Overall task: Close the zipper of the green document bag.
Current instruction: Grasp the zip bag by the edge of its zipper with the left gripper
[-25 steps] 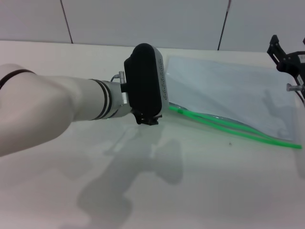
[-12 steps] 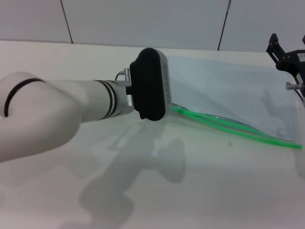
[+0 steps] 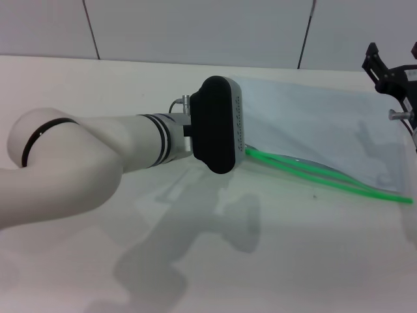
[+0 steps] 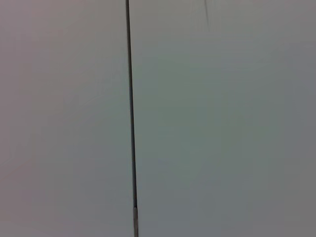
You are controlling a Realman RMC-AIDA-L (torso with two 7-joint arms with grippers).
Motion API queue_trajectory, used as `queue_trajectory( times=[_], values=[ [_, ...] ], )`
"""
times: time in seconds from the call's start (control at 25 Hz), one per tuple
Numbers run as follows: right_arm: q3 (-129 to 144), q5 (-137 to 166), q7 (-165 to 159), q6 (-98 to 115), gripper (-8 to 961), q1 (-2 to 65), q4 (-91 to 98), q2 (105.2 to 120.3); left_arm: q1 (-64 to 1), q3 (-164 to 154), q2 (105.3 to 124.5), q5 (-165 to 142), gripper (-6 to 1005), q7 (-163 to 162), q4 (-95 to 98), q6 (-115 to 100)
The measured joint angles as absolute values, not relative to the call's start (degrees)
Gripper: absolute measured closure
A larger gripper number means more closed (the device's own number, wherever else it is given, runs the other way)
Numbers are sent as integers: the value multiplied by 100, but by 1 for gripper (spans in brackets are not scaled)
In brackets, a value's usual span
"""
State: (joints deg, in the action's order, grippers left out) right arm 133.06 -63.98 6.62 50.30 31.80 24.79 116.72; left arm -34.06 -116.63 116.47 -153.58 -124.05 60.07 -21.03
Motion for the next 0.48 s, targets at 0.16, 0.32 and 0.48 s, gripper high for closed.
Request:
queue_trajectory(
  times=[0.16, 0.32, 0.48],
  values=[
    [13306, -6398, 660, 4978, 87, 3189, 2483, 11677, -3430, -11738, 11653, -15354, 216, -12405, 5935, -1933],
    [13306, -6398, 659, 4943, 88, 3200, 2488, 11680, -3505, -11763, 11654, -15342, 224, -12401, 5795, -1809],
    [13306, -6398, 659, 4941, 89, 3205, 2494, 11681, -3580, -11848, 11654, -15286, 232, -12401, 5674, -1727]
  ],
)
